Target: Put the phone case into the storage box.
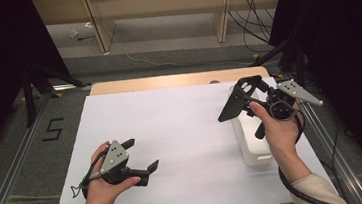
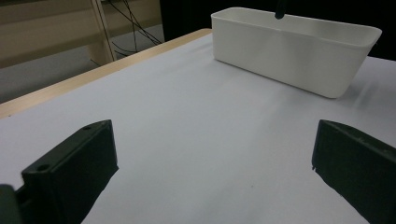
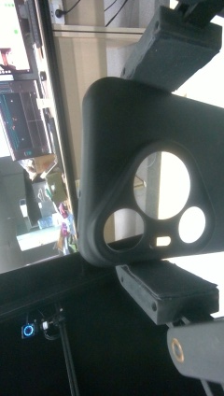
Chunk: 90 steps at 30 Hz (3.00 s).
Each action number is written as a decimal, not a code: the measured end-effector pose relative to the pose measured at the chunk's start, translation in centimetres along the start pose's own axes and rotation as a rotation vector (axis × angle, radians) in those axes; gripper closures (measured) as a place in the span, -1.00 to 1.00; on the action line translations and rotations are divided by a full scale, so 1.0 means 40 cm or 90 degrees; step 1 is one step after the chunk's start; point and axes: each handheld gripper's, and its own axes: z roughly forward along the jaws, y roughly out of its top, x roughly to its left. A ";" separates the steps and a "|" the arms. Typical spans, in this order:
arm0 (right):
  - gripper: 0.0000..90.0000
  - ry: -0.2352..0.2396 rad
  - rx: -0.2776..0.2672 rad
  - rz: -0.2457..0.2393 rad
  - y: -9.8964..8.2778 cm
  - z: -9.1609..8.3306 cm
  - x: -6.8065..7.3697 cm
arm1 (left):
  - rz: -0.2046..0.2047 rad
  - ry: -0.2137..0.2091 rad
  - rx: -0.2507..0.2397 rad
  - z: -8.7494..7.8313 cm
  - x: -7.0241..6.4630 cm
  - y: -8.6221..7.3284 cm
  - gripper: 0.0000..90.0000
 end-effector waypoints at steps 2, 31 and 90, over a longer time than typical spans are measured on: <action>-0.64 -0.003 -0.003 0.000 0.001 -0.001 -0.003 | 0.000 0.000 0.000 0.000 0.000 0.000 -1.00; -0.64 -0.041 -0.007 0.001 0.009 -0.014 -0.049 | -0.001 0.000 -0.002 -0.001 0.002 0.000 -1.00; -0.64 -0.077 -0.014 -0.007 0.017 -0.024 -0.084 | -0.001 0.000 -0.002 0.000 0.002 0.000 -1.00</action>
